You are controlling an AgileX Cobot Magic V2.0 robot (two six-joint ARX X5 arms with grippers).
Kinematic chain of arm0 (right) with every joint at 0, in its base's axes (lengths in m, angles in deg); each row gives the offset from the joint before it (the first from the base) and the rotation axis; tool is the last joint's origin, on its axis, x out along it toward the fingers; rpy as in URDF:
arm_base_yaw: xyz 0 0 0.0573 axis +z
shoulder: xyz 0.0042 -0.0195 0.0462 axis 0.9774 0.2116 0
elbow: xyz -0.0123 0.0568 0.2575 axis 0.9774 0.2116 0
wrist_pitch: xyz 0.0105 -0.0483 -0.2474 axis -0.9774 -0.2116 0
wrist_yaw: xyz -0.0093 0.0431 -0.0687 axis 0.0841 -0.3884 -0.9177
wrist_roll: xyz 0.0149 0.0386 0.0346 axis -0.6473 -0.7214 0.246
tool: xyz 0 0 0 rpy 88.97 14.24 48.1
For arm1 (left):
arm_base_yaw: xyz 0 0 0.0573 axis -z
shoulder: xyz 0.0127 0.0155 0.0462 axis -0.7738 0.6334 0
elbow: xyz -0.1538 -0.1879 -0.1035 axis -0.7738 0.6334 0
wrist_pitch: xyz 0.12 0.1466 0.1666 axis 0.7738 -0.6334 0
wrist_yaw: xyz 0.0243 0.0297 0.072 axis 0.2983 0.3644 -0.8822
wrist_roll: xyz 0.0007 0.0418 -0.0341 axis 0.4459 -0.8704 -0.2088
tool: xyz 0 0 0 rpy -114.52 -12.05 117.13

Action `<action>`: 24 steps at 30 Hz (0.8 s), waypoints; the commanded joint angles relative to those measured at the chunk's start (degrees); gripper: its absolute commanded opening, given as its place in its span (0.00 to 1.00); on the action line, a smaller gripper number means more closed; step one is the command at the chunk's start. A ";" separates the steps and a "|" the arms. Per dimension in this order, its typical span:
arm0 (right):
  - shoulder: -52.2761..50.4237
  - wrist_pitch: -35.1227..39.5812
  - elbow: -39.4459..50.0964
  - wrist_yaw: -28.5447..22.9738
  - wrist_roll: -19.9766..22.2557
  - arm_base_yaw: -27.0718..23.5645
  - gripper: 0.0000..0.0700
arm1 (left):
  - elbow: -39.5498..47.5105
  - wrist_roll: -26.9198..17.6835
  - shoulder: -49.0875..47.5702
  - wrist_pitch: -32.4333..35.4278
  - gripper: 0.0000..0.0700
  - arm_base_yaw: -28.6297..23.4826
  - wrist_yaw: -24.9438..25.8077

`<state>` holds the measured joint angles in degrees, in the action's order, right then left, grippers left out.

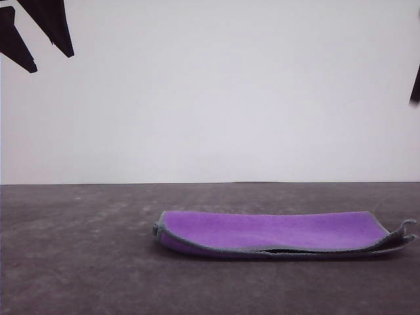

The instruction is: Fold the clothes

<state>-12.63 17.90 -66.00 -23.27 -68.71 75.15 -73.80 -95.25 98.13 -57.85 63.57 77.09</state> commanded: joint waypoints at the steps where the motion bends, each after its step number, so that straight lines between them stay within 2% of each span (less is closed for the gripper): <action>1: 1.56 2.92 1.59 1.58 -3.00 0.11 0.55 | -1.05 0.47 0.42 0.15 0.62 0.10 -0.07; 7: 9.66 7.44 4.52 4.69 -3.68 0.73 0.55 | -1.05 0.98 0.42 0.16 0.62 0.27 0.13; 16: 23.18 12.40 4.52 13.09 -4.64 2.01 0.55 | -1.05 1.20 0.42 0.17 0.62 0.32 0.18; 24: 28.57 14.38 4.52 13.57 -5.73 4.42 0.54 | -1.05 1.44 0.42 0.22 0.62 0.37 0.78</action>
<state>13.97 31.99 -61.15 -9.15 -73.69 79.14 -73.80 -94.00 98.13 -57.89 63.69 77.47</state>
